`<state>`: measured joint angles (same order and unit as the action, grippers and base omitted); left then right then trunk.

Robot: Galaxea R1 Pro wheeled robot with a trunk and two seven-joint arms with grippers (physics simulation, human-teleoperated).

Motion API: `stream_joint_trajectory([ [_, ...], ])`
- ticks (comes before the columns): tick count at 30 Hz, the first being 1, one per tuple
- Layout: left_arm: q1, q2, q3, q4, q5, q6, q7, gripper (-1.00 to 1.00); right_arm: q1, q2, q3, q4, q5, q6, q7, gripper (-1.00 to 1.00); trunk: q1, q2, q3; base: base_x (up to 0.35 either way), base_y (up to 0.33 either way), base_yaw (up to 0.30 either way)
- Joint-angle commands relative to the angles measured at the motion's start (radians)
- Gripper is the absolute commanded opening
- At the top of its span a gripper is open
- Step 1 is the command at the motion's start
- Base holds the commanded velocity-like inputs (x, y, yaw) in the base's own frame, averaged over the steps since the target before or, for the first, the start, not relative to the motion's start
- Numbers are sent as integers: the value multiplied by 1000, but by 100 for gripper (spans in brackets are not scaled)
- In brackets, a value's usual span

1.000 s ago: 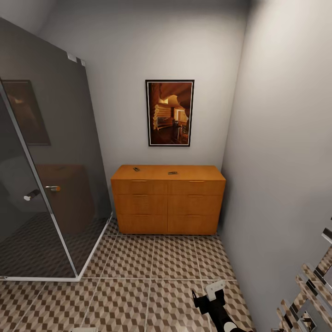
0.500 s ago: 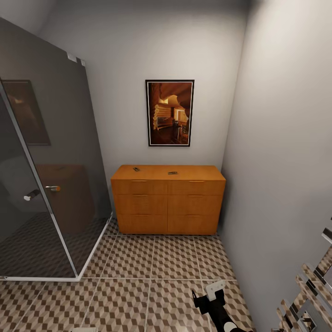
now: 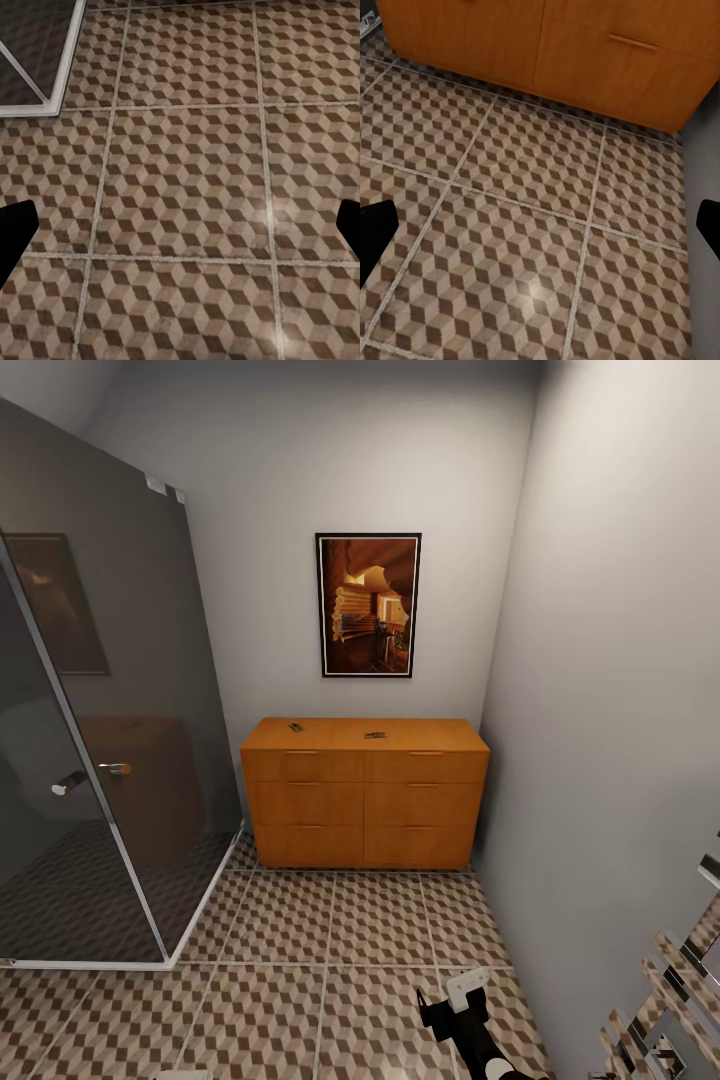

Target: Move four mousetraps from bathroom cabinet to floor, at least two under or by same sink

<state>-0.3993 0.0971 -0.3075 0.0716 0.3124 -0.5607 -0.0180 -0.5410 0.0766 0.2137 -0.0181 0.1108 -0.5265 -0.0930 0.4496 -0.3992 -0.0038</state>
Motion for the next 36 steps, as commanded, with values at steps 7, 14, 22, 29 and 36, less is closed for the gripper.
stream_joint_trajectory([
  [7,-1,0,-8,4,8,-5,-2,100,0,1,3,1,10,-1,-10,100,0,-1,0,0,0,0],
  [14,-1,0,-8,4,8,-5,-2,100,0,0,3,1,10,-1,-10,100,0,-1,0,0,0,0],
  [22,-1,0,-8,4,8,-5,-2,100,0,0,3,1,10,-1,-10,100,0,-1,0,0,0,0],
  [29,-1,0,-8,4,8,-5,-2,100,0,0,3,1,10,-1,-10,100,0,-1,0,0,0,0],
  [36,-1,0,-8,4,8,-5,-2,100,0,0,3,1,11,-1,-10,100,0,-1,0,0,0,0],
])
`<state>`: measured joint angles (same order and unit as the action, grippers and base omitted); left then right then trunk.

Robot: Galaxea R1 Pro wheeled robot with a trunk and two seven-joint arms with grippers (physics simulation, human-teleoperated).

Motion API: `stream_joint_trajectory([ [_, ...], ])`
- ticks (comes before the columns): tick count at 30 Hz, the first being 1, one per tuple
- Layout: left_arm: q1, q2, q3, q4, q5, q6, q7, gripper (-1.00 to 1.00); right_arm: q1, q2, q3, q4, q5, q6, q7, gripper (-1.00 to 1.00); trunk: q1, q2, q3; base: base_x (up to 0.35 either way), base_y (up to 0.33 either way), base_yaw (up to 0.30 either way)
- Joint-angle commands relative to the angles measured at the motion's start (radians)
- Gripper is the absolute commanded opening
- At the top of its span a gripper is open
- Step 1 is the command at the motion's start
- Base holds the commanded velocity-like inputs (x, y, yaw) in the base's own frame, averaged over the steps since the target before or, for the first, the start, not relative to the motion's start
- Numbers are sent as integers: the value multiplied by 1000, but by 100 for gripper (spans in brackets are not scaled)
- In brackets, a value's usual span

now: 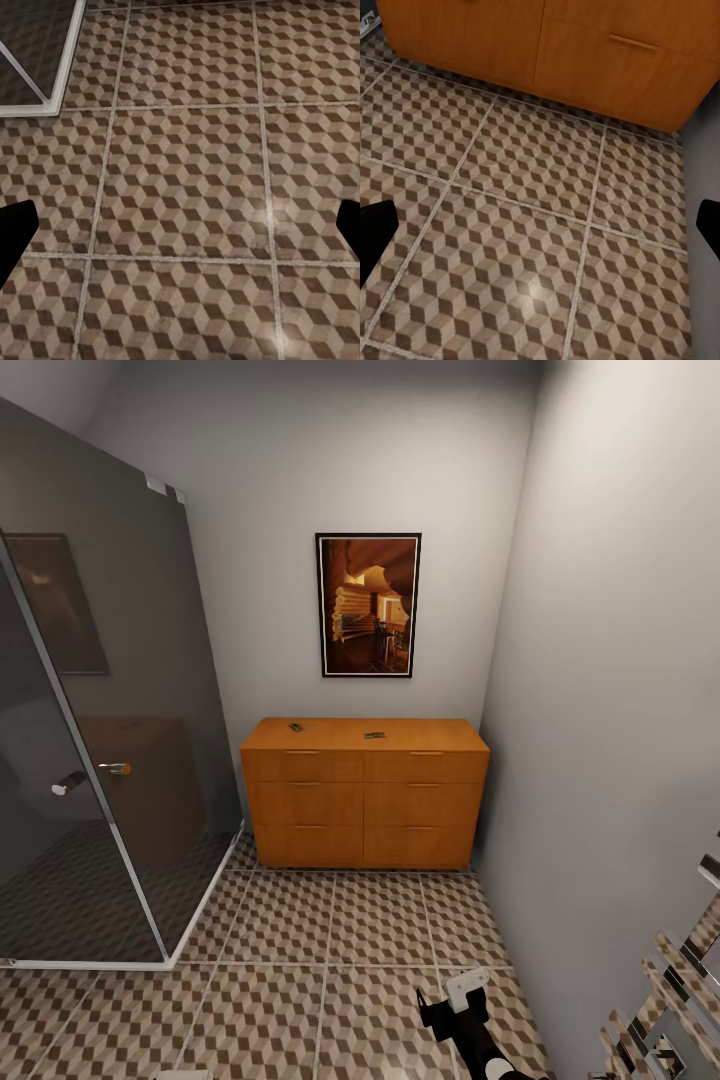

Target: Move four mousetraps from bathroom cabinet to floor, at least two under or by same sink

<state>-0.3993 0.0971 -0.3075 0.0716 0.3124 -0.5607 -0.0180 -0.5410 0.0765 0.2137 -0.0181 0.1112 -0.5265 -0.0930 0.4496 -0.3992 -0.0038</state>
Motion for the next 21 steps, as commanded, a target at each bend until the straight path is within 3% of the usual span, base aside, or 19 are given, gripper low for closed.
stream_joint_trajectory([
  [1,-1,0,-8,4,8,-5,-2,100,0,0,3,1,10,-1,-10,100,0,-1,0,0,0,0],
  [21,-1,0,-8,4,8,-5,-2,100,0,0,3,1,10,-1,-10,100,0,-1,0,0,0,0],
])
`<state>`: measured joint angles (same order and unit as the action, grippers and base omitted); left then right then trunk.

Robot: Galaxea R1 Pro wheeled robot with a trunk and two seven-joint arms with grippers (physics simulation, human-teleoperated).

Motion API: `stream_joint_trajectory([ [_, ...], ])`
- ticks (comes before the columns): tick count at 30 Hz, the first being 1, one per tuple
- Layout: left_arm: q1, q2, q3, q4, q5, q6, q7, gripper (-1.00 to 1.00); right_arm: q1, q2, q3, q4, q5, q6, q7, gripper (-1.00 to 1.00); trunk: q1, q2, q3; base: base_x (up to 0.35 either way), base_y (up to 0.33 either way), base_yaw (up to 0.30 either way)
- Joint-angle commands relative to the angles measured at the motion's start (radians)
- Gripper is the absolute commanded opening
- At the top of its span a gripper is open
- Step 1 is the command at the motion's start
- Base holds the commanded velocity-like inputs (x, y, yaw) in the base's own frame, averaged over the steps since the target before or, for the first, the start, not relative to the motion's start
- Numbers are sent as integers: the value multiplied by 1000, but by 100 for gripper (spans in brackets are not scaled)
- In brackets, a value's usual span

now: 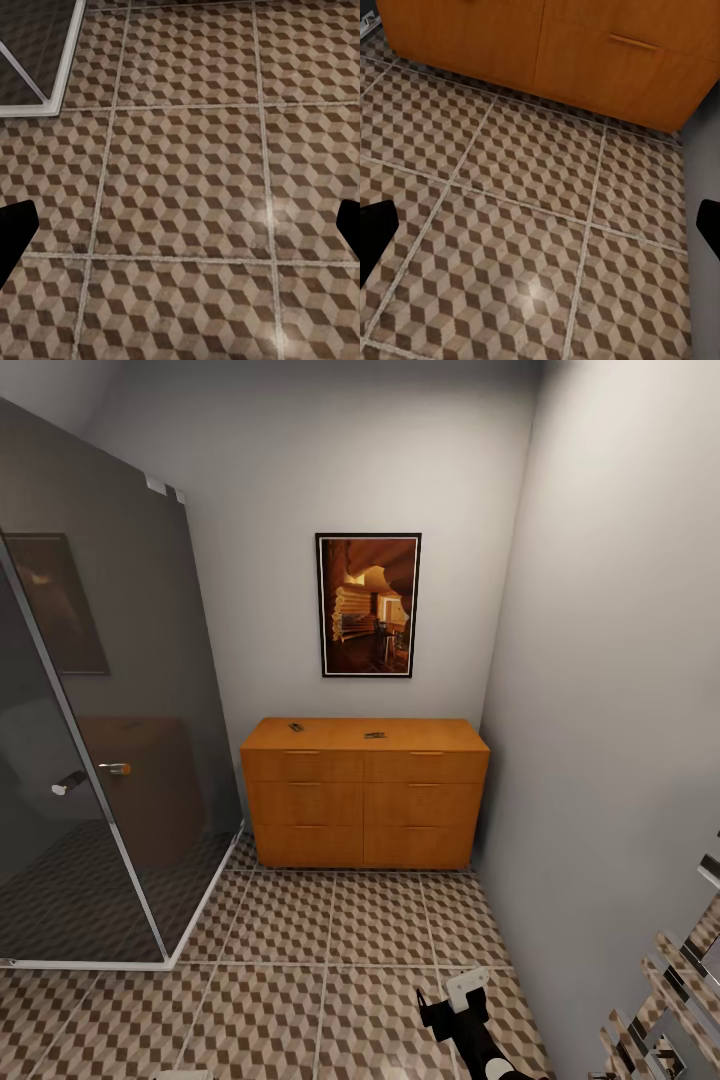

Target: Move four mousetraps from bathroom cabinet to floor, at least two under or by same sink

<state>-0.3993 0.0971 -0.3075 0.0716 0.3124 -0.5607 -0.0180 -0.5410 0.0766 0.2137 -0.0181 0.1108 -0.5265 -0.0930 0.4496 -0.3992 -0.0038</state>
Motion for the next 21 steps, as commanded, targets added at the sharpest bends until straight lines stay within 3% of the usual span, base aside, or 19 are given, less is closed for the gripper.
stream_joint_trajectory([
  [1,-1,0,-8,4,8,-5,-2,100,0,0,3,1,10,-1,-10,100,0,-1,0,0,0,0],
  [21,-1,0,-8,4,8,-5,-2,100,0,0,3,1,10,-1,-10,100,0,-1,0,0,0,0],
])
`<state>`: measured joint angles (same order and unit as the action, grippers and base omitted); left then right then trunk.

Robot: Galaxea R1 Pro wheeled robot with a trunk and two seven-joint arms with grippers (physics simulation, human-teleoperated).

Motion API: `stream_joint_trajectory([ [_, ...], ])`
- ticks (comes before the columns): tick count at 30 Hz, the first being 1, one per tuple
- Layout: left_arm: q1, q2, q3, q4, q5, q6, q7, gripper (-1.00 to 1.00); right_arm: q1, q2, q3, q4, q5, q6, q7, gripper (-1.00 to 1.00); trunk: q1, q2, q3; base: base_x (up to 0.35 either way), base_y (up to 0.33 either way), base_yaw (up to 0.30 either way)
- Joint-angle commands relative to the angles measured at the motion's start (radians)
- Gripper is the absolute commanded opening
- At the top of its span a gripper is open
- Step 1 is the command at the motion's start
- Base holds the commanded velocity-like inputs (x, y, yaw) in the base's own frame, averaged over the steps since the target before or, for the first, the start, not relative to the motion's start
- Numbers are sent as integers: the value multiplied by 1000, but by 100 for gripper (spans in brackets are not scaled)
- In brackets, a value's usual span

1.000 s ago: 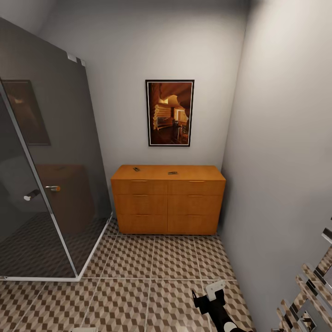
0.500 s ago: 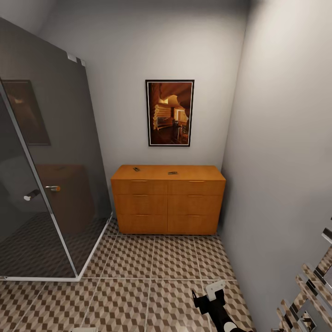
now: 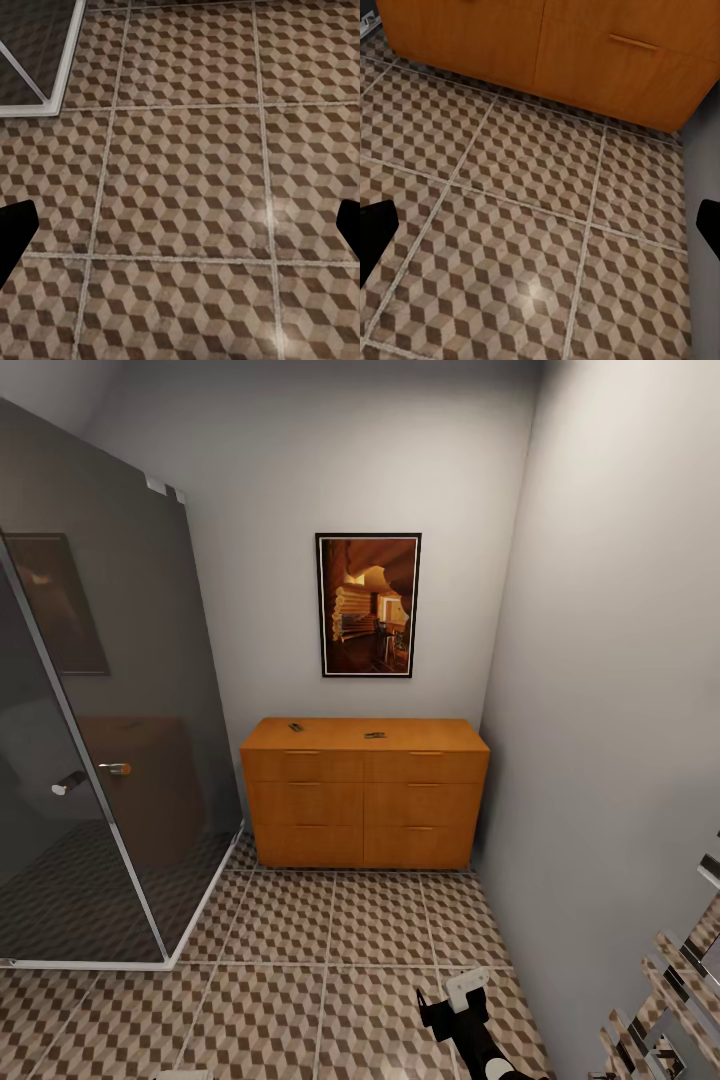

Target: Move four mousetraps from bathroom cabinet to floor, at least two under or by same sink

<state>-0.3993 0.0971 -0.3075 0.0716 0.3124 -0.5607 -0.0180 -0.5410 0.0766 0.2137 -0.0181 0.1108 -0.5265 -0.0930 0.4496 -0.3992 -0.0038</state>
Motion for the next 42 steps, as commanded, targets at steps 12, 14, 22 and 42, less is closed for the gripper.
stream_joint_trajectory([
  [12,-1,0,-8,4,8,-5,-2,100,0,0,3,1,10,-1,-10,100,0,-1,0,0,0,0],
  [14,-1,0,-8,4,8,-5,-2,100,0,0,3,1,10,-1,-10,100,0,-1,0,0,0,0],
  [22,-1,0,-8,4,8,-5,-2,100,0,0,3,1,10,-1,-10,100,0,-1,0,0,0,0],
  [42,-1,0,-8,4,8,-5,-2,100,0,0,3,1,10,-1,-10,100,0,-1,0,0,0,0],
])
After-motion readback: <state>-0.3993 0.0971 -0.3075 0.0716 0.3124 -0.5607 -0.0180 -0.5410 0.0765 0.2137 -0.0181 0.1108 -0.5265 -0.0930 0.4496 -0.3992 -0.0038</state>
